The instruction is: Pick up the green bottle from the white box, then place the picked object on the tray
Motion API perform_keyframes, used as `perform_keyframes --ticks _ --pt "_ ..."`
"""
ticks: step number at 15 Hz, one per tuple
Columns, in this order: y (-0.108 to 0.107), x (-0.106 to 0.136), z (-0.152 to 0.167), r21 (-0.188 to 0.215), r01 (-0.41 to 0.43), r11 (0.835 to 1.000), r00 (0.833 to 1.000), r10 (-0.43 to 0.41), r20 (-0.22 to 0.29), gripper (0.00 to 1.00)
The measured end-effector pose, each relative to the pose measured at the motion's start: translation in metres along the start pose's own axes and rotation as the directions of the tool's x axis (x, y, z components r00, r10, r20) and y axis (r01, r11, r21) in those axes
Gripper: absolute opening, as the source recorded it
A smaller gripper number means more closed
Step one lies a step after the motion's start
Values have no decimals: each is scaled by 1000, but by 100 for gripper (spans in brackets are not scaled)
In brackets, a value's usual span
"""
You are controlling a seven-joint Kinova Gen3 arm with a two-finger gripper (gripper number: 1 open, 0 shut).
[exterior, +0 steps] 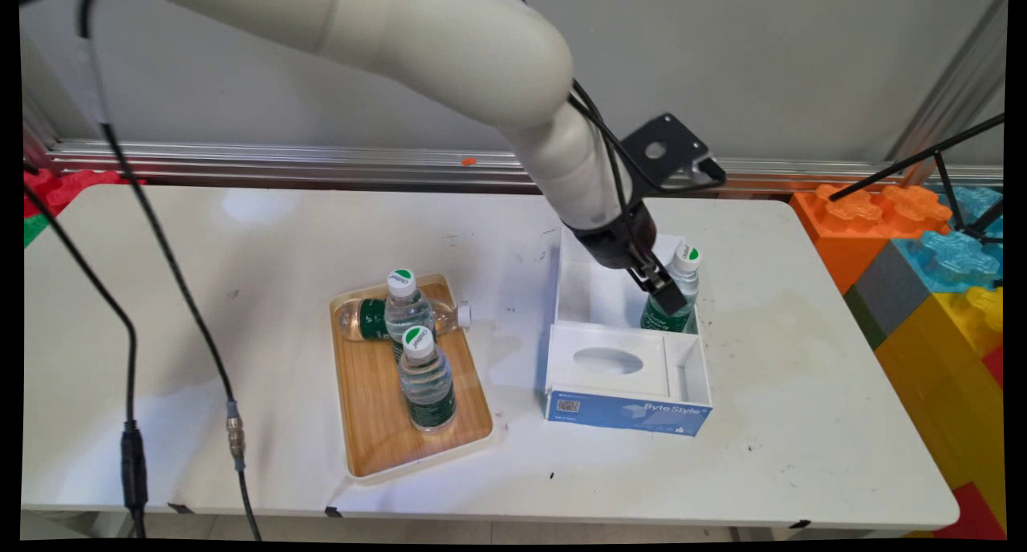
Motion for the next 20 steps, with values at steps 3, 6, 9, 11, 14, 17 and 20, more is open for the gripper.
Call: perform_keyframes --ticks 3,6,9,11,14,17,20 --pt "-2 1 26 6 0 1000 1000 0 -24 100" --pt "-3 0 46 5 3 1000 999 -3 -42 100" --pt "-4 -2 58 -2 5 1000 999 -5 -53 100" --pt "-4 -4 63 -11 -2 1000 998 1 -59 0" --pt "-4 -7 64 -26 -28 999 997 26 -76 0" --pt "-5 -7 59 -28 -42 999 996 39 -82 0" --pt "-5 0 47 -20 -46 999 995 44 -90 0"
